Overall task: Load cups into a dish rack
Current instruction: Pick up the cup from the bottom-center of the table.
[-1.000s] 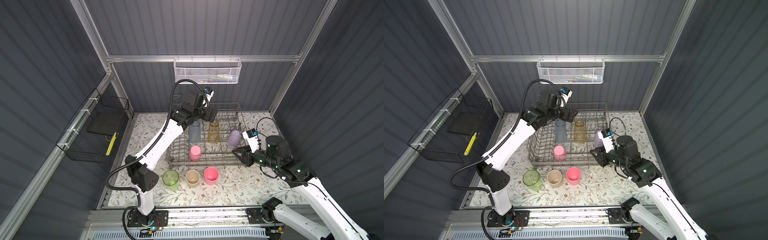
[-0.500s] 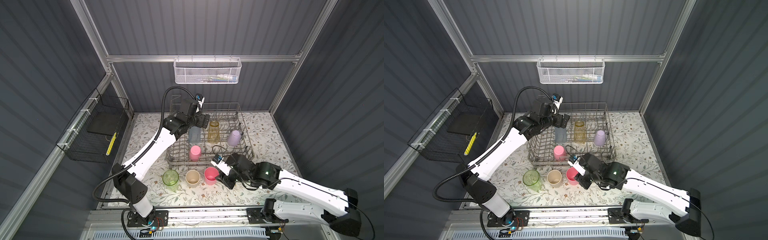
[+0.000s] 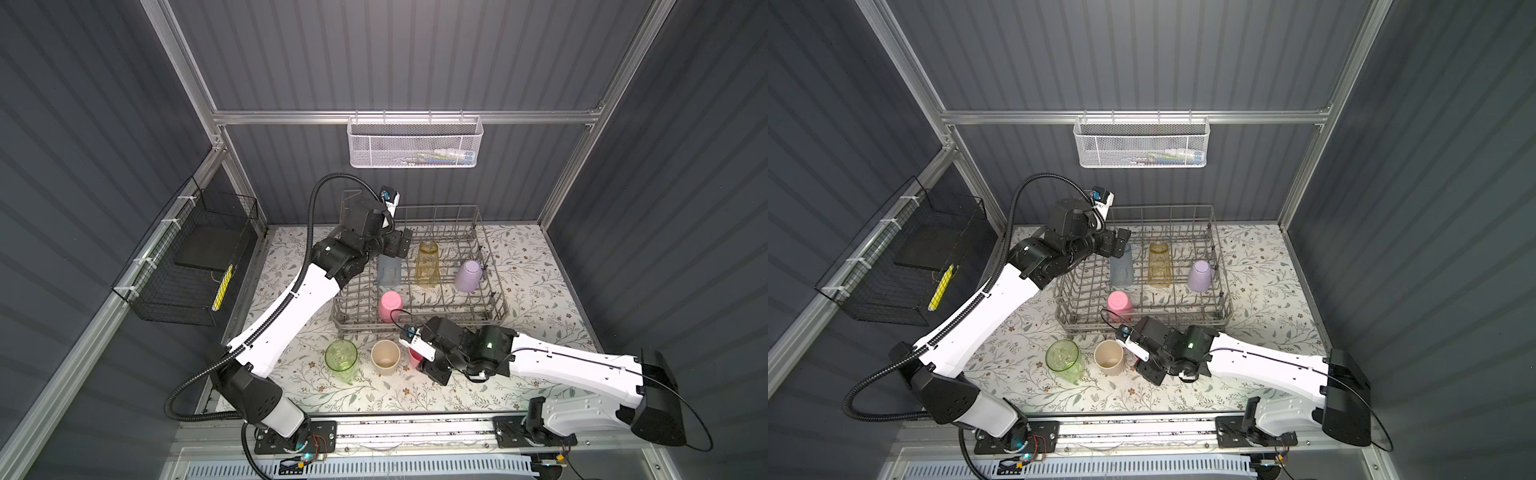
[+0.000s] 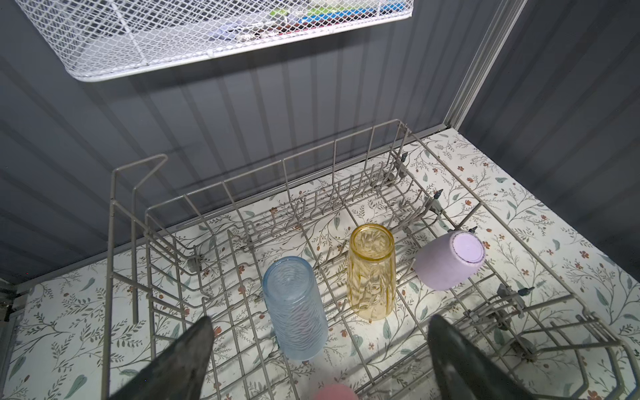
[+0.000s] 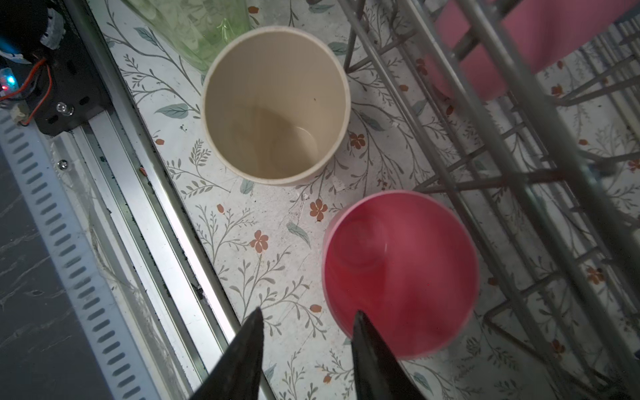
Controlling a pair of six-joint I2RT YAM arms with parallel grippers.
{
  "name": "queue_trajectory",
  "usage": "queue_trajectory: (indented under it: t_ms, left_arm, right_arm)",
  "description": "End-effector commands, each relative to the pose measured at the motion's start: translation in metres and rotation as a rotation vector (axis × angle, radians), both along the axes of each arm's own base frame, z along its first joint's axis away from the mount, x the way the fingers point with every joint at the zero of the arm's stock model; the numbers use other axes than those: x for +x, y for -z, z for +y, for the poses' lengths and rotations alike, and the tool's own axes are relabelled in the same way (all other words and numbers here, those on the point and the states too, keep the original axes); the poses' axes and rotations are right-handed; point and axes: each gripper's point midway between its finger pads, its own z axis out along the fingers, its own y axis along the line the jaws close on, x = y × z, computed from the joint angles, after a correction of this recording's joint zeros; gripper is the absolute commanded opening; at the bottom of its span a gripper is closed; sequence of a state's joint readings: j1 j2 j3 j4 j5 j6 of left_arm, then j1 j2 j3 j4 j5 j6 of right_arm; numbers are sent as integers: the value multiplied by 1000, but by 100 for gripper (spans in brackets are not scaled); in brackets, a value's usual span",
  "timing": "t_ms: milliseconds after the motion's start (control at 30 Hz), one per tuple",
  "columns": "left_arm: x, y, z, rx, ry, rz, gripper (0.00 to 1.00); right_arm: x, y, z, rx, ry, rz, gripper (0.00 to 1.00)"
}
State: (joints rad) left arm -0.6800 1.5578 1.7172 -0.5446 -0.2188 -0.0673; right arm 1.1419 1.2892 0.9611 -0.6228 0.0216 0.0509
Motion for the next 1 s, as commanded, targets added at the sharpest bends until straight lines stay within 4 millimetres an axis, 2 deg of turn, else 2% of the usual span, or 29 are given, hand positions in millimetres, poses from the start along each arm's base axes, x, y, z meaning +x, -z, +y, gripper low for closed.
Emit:
queue_trajectory:
  t_ms: [0, 333, 567, 700, 733, 833, 900, 967]
  left_arm:
    - [-4, -4, 5, 2, -8, -13, 96]
    - [-5, -3, 4, 3, -1, -12, 96]
    - [-3, 0, 4, 10, -2, -8, 96]
    - [-2, 3, 3, 15, -1, -6, 96]
    - [-2, 2, 3, 13, 1, -6, 96]
    - [-2, 3, 3, 15, 2, -5, 96]
    - [-2, 1, 5, 12, -2, -9, 96]
    - [-3, -1, 5, 8, -3, -12, 96]
  right_arm:
    - [0, -2, 10, 14, -31, -3, 44]
    - [2, 31, 9, -95, -50, 26, 39]
    - [7, 29, 8, -100, -44, -9, 19]
    - [10, 31, 5, -119, -41, -22, 4]
    - [10, 31, 4, -124, -42, -20, 0]
    - [7, 25, -1, -135, -39, -13, 0]
    - [5, 14, -6, -130, -42, -15, 0]
    - [1, -6, -10, -103, -51, -18, 0]
